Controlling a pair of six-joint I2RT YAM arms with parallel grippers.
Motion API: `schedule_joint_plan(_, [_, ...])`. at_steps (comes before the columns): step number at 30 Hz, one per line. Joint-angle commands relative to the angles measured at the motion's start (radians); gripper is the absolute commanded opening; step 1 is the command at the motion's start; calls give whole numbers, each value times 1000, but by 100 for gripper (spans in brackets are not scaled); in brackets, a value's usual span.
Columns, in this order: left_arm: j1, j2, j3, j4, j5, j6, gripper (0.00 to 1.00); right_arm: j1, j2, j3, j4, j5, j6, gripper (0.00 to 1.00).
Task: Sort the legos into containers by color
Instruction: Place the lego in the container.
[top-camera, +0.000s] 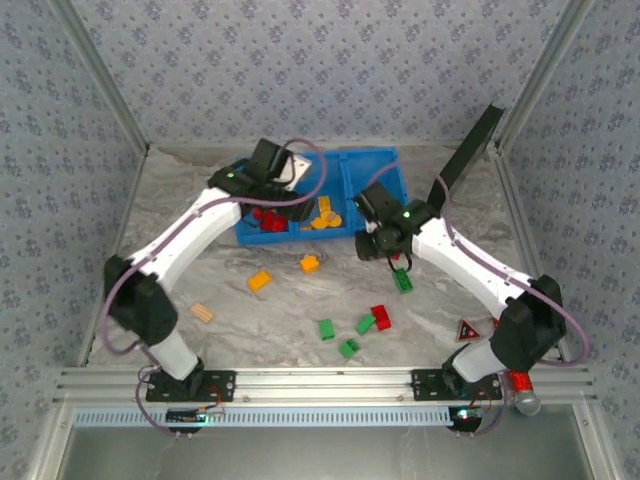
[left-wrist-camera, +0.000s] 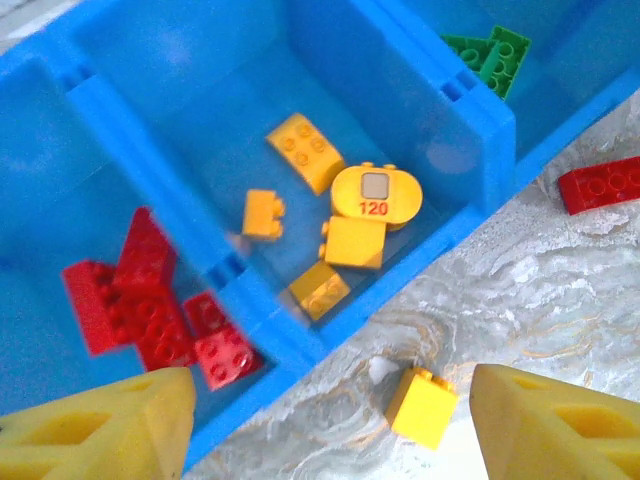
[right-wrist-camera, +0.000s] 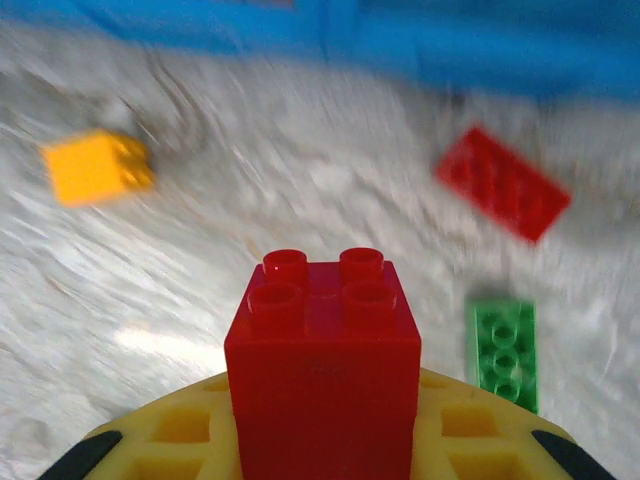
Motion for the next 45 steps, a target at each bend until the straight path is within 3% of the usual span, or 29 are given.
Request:
schedule_joint_plan(1, [54, -172, -132, 35, 1, -85, 74, 14, 123, 177, 26, 15, -140, 17])
schedule_joint_plan(8, [99, -488, -406, 3, -13, -120, 81, 49, 441, 580, 144, -11, -259, 16])
schedule_joint_plan(16, [99, -665, -631, 28, 9, -234, 82, 103, 836, 1035, 151, -98, -395, 16])
schedule_joint_plan(22, [99, -731, -721, 39, 27, -315, 83, 126, 1099, 1361, 24, -97, -473, 17])
schedule_joint_plan(30, [87, -655, -804, 50, -31, -323, 84, 147, 1110, 1208, 83, -57, -566, 26])
schedule_joint_plan(34, [60, -579, -845, 164, -66, -312, 84, 156, 1105, 1201, 77, -49, -584, 32])
schedule_joint_plan(39, [33, -460, -797, 188, -86, -232, 84, 162, 1062, 1182, 88, -79, -594, 47])
schedule_joint_plan(45, [-10, -329, -718, 182, -151, -86, 85, 163, 982, 1136, 122, -132, -607, 57])
